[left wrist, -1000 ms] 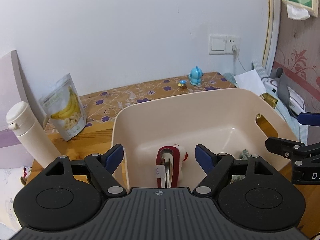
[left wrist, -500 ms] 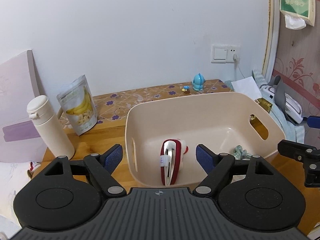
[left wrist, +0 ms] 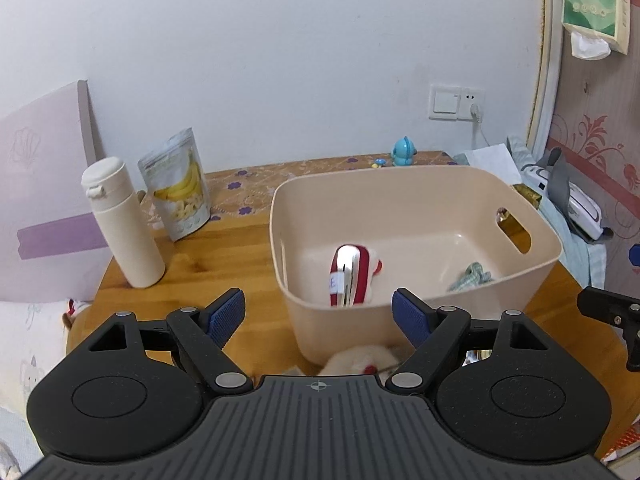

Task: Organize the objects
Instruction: 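Withdraw both tools from the bin toward the tissue pack and herb bag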

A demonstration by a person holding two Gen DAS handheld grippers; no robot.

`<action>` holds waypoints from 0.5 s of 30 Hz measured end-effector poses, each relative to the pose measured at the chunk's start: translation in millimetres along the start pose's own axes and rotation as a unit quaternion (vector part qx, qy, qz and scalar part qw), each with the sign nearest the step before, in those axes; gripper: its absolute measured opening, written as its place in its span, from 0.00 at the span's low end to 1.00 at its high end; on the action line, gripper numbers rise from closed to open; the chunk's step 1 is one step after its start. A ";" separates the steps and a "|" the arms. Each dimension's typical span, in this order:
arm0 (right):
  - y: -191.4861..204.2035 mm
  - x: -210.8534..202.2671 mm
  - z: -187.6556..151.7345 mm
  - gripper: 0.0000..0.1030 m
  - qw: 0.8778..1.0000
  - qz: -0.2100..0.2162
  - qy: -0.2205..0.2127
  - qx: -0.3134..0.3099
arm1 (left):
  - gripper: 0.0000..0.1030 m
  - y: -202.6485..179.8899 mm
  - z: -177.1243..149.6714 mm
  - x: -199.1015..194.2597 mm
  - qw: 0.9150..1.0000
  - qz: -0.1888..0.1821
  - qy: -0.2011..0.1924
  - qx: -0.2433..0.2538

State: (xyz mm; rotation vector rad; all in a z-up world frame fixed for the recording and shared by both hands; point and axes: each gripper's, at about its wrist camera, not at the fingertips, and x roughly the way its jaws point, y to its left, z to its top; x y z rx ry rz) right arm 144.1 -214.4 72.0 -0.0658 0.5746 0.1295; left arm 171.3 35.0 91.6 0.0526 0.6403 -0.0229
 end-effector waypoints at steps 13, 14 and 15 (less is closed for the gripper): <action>-6.3 -3.1 -36.6 1.00 1.000 0.000 0.029 0.003 | 0.82 -5.6 -46.7 -12.2 1.000 -0.010 0.025 0.010; -6.5 -3.2 -39.1 1.00 0.999 0.000 0.032 0.003 | 0.82 -6.5 -50.9 -11.7 0.999 -0.010 0.029 0.012; -6.5 -3.2 -41.4 1.00 0.999 0.001 0.033 0.002 | 0.82 -7.1 -54.0 -10.8 0.999 -0.010 0.032 0.013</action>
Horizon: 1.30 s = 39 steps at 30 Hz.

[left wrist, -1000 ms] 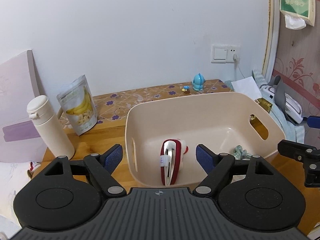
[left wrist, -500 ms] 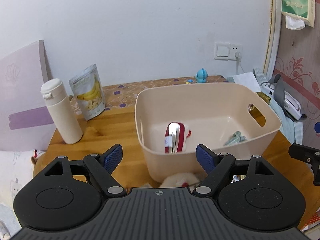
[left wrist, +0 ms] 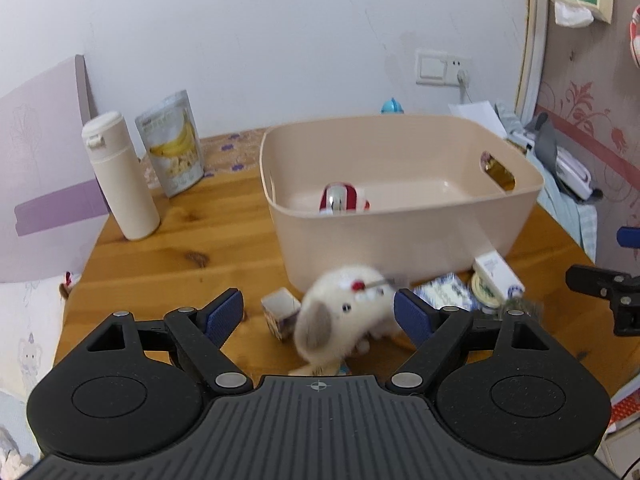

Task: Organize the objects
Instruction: 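Withdraw both tools from the bin toward the tissue pack and herb bag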

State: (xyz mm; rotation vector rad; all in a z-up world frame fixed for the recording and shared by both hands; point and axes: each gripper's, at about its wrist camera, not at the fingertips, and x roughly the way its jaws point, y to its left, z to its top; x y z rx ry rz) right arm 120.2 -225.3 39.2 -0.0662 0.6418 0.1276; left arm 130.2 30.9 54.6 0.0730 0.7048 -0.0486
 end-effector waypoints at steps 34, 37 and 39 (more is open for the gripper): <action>7.7 57.3 -68.7 1.00 0.995 0.012 0.097 -0.020 | 0.82 -0.7 -65.7 56.5 0.993 -0.021 0.114 -0.033; 8.5 62.7 -69.4 1.00 0.995 0.014 0.099 -0.022 | 0.81 0.5 -65.6 62.2 0.992 -0.022 0.120 -0.036; 9.9 66.6 -69.7 0.99 0.995 0.015 0.100 -0.025 | 0.81 1.2 -65.4 65.1 0.992 -0.021 0.122 -0.035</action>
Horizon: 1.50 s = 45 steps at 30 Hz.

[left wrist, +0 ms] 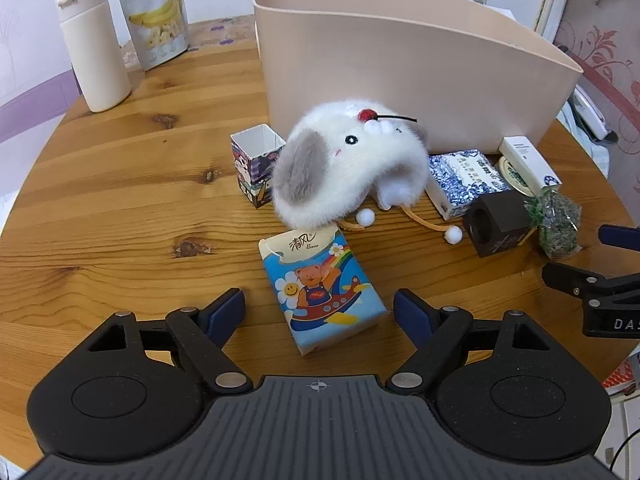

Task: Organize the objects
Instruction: 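Withdraw both tools from the bin toward the tissue pack and herb bag, then grasp the cartoon tissue pack with the left tool while the right tool grasps the herb bag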

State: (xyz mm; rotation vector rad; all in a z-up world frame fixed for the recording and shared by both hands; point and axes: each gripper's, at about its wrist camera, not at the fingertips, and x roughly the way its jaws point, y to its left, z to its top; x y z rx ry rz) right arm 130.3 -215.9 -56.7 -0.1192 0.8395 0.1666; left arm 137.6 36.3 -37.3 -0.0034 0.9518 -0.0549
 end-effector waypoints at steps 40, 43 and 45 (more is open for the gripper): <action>13.4 -4.7 4.2 0.54 0.999 0.030 -0.023 -0.004 | 0.47 10.6 -14.2 -25.2 0.999 0.003 -0.041 0.006; 12.2 -12.0 4.1 0.54 0.999 0.030 -0.030 -0.003 | 0.47 11.5 -15.0 -32.6 0.999 0.002 -0.049 0.005; 10.5 -16.5 4.8 0.54 0.999 0.029 -0.035 -0.002 | 0.47 12.0 -14.5 -36.4 0.999 0.002 -0.053 0.004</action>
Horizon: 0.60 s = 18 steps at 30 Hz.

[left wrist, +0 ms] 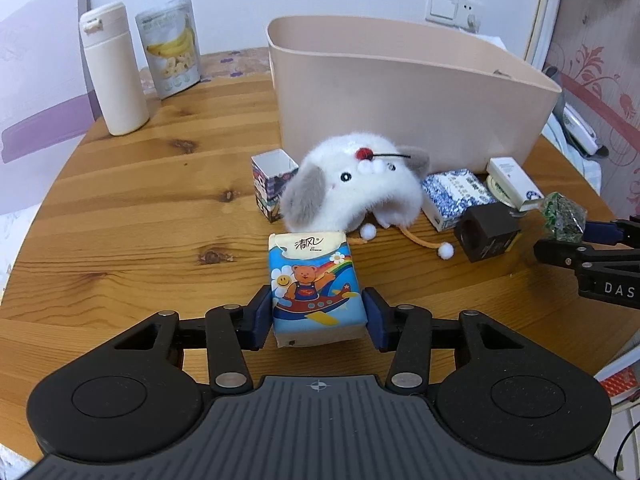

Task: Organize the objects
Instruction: 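Grasp the cartoon tissue pack with the left tool while the right tool grasps the herb bag, then lift the tissue pack with the left tool while the right tool carries the herb bag over the bin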

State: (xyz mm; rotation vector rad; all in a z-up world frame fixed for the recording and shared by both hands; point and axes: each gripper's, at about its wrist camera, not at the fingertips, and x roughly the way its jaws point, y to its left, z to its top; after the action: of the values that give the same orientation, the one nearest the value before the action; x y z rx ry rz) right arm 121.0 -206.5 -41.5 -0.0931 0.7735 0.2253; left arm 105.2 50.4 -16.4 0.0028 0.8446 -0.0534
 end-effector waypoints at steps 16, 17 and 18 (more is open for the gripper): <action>-8.2 -37.6 17.9 0.54 0.998 -0.007 -0.060 0.018 | 0.47 3.1 21.7 -34.9 0.999 -0.001 -0.054 0.004; -8.4 -39.0 19.4 0.54 0.998 -0.009 -0.064 0.018 | 0.47 2.9 24.7 -36.5 0.998 -0.001 -0.058 0.005; -8.5 -40.1 20.9 0.54 0.998 -0.010 -0.067 0.017 | 0.47 3.0 27.1 -37.6 0.998 0.000 -0.062 0.007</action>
State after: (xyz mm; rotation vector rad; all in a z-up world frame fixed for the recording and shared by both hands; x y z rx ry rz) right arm 109.4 -217.9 1.5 -0.0526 0.6418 0.1974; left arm 100.7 54.5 29.7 0.0119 0.7209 -0.0594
